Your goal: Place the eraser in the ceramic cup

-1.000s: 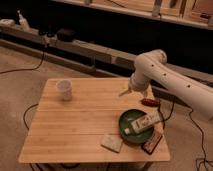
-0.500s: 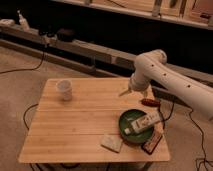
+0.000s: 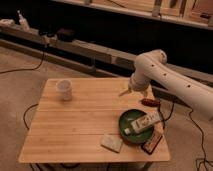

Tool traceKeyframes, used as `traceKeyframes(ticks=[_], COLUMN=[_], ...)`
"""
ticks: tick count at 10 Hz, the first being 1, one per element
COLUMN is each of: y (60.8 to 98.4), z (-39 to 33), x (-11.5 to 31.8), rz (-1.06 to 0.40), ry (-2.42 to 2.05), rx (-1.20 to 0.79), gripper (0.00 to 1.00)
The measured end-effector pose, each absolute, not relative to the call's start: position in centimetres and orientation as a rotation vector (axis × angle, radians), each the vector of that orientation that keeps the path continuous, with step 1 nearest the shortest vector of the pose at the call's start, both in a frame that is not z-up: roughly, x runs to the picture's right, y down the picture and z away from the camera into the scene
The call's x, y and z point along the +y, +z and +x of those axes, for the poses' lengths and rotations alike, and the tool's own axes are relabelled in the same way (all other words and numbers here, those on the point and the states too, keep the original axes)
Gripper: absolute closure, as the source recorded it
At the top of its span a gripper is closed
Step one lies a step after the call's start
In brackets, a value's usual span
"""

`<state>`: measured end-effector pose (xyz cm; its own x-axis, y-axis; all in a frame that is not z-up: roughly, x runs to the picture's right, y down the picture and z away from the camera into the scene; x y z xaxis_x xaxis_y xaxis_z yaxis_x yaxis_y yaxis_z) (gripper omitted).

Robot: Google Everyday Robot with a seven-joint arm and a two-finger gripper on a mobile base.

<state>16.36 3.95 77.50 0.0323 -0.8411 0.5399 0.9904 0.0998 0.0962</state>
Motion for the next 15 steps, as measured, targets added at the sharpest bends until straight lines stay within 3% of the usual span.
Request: traceKeyframes(ticks=[15], y=[77.3], z=[18.5], x=[5.0], rz=[-0.393], ry=[-1.402], rx=[-0.510], gripper=[0.20])
